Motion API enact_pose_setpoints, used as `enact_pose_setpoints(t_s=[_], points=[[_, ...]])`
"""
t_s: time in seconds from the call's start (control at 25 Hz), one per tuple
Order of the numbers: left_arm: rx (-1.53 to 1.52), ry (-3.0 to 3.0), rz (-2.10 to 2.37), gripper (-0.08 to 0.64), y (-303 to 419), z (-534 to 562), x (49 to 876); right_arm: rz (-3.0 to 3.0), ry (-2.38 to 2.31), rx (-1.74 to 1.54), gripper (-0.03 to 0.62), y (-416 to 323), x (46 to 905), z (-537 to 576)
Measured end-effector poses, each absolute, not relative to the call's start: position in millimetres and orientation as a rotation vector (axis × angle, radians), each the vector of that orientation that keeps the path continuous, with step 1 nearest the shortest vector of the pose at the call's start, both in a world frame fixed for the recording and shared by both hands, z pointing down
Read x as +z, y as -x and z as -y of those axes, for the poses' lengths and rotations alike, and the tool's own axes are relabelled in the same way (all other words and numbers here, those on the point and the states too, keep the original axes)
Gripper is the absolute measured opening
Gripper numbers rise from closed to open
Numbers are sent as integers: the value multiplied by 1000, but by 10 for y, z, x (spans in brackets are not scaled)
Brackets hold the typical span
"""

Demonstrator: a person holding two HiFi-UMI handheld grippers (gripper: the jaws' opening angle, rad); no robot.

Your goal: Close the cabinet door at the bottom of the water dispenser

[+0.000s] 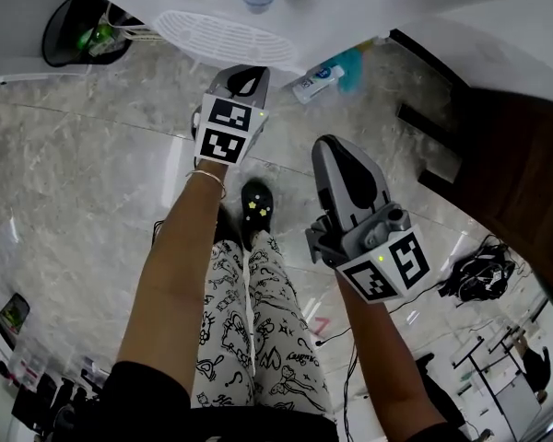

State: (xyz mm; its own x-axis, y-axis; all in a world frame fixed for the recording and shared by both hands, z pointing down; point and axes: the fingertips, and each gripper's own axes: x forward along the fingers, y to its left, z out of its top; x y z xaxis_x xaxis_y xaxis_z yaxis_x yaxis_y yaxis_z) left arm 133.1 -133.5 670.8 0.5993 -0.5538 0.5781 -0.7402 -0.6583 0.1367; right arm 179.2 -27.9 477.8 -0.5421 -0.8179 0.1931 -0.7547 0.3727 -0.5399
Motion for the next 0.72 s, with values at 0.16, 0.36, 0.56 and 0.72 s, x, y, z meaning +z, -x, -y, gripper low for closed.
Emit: enact_pose_setpoints(t_s=[0.16, 0.36, 0.56, 0.72], points=[[776, -2515, 983, -3, -1344, 1309, 6679, -2512, 1406, -858, 17, -1753, 4586, 286], [715, -2495, 1018, -3, -1123, 1148, 6522, -2535, 1446, -818, 17, -1712, 4485, 370], [533, -2494, 1096, -3, -751, 792, 5793, -2599, 1470, -780, 17, -1622, 4249, 308], [446, -2583, 1054, -3, -595, 340, 4908, -2634, 1443, -748, 17, -1480, 3876, 174]])
